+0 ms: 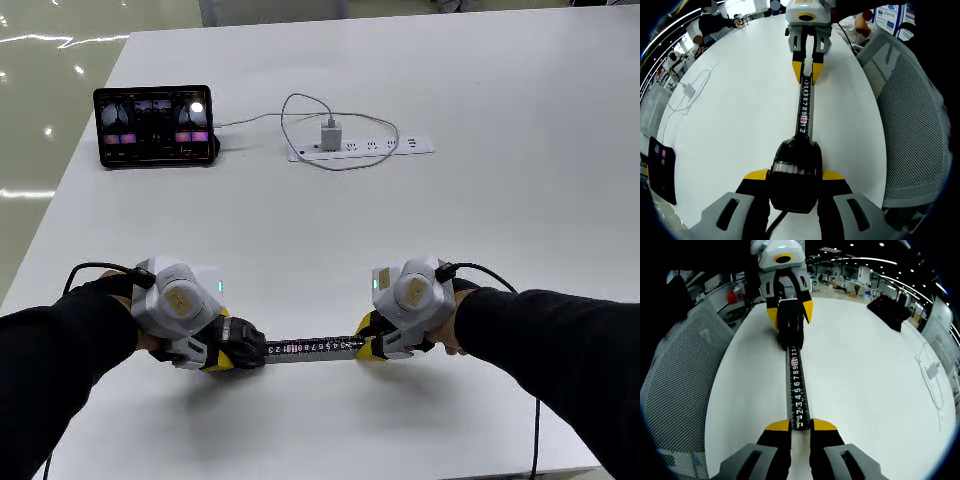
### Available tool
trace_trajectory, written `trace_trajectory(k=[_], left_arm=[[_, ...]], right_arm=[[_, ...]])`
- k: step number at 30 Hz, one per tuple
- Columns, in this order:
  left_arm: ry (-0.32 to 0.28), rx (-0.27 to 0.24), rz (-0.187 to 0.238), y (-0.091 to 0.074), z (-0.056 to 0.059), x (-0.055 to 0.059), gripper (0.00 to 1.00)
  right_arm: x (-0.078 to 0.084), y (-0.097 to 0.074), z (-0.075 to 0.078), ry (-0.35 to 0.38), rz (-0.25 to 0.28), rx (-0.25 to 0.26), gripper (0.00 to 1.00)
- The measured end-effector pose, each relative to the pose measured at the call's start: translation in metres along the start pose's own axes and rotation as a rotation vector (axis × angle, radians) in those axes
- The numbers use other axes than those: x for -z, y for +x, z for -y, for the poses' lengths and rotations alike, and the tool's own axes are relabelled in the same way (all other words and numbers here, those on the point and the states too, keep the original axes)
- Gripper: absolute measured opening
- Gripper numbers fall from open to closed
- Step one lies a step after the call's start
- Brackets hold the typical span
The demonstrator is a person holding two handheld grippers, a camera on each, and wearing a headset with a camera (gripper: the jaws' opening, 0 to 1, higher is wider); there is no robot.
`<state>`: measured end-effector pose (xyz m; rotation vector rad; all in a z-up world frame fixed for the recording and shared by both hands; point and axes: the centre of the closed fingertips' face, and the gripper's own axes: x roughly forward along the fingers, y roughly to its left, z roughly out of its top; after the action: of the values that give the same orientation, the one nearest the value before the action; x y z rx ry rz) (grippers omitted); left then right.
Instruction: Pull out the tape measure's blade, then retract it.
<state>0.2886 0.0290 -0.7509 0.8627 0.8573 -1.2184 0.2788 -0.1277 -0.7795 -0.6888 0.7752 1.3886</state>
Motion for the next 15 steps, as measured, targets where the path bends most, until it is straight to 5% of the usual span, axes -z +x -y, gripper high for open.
trace_trajectory(k=[15], left_arm=[[0.0,-0.001,0.0,-0.0004,0.0002,0.0004,0.31]], right_arm=[[0.0074,-0.0055,0.0002,0.003,-0.004,0.004,0.09]])
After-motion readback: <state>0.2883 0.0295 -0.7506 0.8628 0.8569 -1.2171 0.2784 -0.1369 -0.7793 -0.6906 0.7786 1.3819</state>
